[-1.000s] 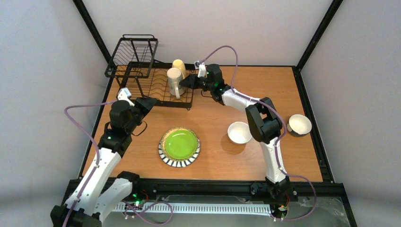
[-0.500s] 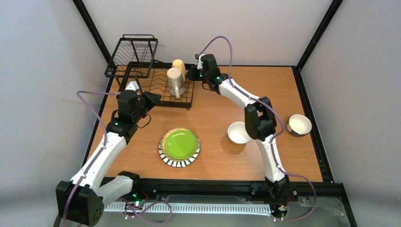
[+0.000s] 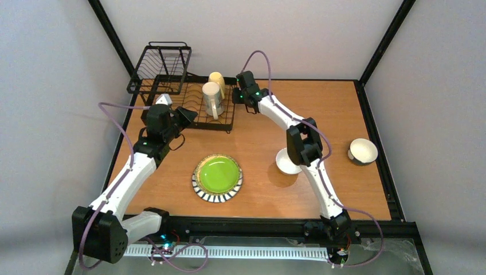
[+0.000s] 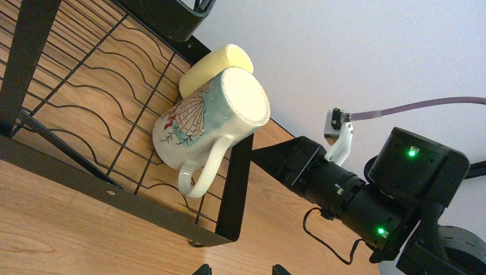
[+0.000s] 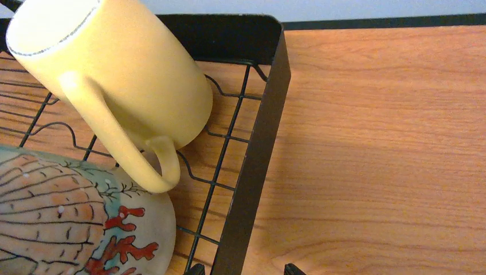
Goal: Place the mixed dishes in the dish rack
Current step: Move the dish rack to the center of the board.
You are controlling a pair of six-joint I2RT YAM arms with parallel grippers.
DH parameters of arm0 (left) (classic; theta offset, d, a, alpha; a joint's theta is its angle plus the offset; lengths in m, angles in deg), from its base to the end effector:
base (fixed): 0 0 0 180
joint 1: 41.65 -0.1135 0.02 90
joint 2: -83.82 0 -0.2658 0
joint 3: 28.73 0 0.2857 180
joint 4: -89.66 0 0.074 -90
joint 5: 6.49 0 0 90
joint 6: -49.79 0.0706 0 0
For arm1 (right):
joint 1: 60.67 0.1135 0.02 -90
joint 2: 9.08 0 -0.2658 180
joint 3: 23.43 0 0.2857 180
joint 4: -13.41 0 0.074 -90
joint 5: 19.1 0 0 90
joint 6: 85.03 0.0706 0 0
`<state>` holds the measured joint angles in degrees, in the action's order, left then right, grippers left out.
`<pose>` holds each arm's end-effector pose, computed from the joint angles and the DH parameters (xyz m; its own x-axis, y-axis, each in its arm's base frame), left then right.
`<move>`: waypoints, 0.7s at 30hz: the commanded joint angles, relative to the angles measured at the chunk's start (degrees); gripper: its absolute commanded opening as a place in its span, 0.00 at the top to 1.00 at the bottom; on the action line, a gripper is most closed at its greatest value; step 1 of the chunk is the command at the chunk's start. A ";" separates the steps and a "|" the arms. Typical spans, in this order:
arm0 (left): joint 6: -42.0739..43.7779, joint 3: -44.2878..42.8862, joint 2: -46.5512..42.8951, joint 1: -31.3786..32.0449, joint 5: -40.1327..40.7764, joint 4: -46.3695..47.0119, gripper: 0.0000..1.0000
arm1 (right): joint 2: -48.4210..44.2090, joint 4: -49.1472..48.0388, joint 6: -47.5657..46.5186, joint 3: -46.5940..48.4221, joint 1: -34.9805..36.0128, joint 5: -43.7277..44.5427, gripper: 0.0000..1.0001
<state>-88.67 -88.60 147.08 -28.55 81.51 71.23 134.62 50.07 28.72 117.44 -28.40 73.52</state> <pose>0.3109 -0.0749 0.2802 -0.4332 -0.6672 -0.6059 -0.0998 0.7037 -0.7035 0.5353 0.3342 0.1648 -0.6950 0.0370 -0.7181 -0.2443 0.9271 0.2842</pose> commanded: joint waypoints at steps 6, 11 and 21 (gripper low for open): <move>1.97 -1.28 0.48 0.36 0.91 2.03 0.41 | 4.45 4.36 -0.28 5.07 0.28 3.44 0.25; 1.65 -0.30 0.42 0.39 0.62 2.58 0.41 | 6.58 5.05 -0.28 8.47 0.33 3.08 0.28; 1.27 1.71 0.52 0.37 0.94 3.27 0.41 | 10.24 4.63 -0.81 13.61 0.20 3.42 0.40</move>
<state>-88.19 -87.58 147.46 -28.55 81.77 73.26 142.09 53.00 28.43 128.61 -28.27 75.44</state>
